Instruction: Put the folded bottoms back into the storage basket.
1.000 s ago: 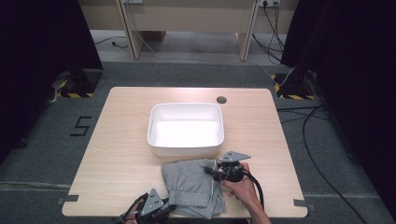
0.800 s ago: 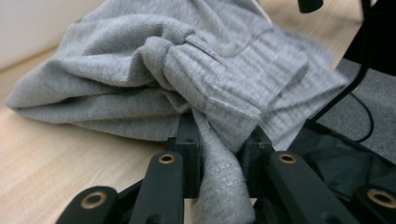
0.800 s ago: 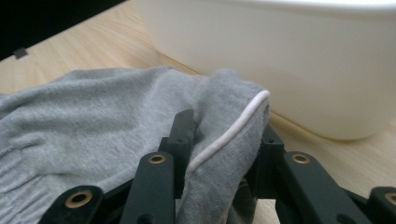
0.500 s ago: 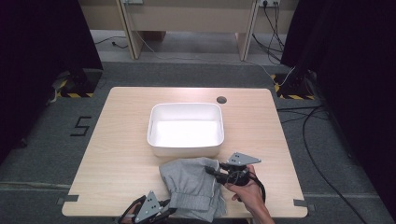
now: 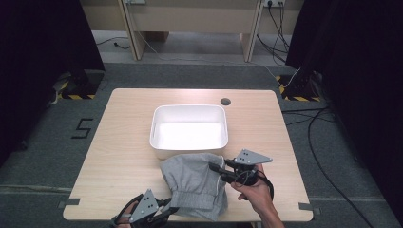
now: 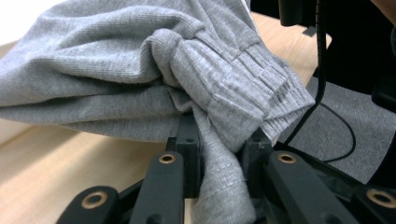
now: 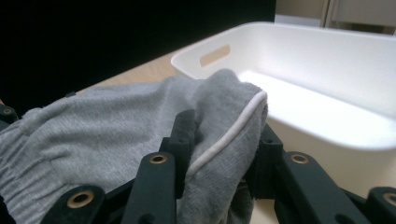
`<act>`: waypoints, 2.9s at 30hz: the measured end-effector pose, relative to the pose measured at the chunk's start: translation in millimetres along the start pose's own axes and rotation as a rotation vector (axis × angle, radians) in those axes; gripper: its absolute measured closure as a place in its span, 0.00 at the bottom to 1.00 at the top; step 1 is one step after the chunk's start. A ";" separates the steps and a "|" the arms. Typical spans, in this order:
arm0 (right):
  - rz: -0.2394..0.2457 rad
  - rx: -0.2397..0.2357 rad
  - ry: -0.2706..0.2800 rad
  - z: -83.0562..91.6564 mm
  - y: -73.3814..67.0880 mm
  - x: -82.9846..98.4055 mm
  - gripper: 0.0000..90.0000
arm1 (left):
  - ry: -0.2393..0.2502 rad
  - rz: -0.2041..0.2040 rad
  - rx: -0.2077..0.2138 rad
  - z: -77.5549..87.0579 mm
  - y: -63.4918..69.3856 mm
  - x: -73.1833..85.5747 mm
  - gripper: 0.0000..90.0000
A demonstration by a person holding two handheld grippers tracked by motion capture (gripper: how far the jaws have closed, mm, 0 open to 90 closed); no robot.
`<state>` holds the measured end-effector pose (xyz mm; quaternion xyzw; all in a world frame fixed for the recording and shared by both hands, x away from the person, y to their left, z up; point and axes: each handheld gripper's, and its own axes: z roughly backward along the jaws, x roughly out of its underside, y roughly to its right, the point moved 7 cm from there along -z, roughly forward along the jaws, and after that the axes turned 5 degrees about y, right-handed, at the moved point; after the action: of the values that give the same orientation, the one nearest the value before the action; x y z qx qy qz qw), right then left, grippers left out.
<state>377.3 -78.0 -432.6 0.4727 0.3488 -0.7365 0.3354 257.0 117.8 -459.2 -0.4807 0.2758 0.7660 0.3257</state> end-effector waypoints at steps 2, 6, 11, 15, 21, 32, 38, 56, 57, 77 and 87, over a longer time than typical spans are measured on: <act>0.003 -0.005 0.015 0.2 -0.9 -9.1 0.76 | 0.005 -0.012 0.005 2.6 -0.5 -6.7 0.82; 0.006 -0.028 0.036 1.4 -5.1 -25.7 0.77 | 0.003 -0.009 0.026 10.5 -3.6 -19.6 0.82; 0.029 -0.029 0.040 3.0 -6.9 -41.3 0.77 | 0.014 -0.004 0.032 16.1 -7.2 -32.3 0.82; 0.035 -0.036 0.042 0.7 -7.4 -50.0 0.77 | 0.017 0.000 0.032 17.2 -10.5 -37.7 0.82; 0.054 -0.038 0.037 -2.9 -7.0 -63.6 0.77 | 0.028 0.019 0.034 19.4 -18.4 -47.5 0.82; 0.074 -0.032 0.042 -12.0 1.2 -95.3 0.77 | 0.031 0.008 0.021 19.4 -38.8 -72.2 0.82; 0.101 -0.016 0.045 -14.9 3.0 -109.6 0.77 | 0.028 0.009 0.022 17.9 -45.7 -86.3 0.82; 0.104 0.013 0.034 -39.0 20.9 -136.8 0.77 | 0.018 0.041 -0.021 6.3 -81.6 -105.4 0.82; 0.103 0.016 0.033 -40.7 22.4 -138.4 0.77 | 0.019 0.045 -0.024 4.9 -84.1 -106.4 0.82; 0.099 0.055 -0.030 -74.6 58.8 -154.5 0.77 | -0.004 0.102 -0.065 -22.7 -122.7 -117.8 0.82; 0.065 0.069 -0.058 -91.7 78.2 -148.4 0.77 | -0.020 0.133 -0.083 -37.4 -139.5 -113.0 0.82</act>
<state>532.8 -19.0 -338.4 0.4732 0.2979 -0.7503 0.3527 421.3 152.6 -385.4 -0.4666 0.2718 0.8016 0.2568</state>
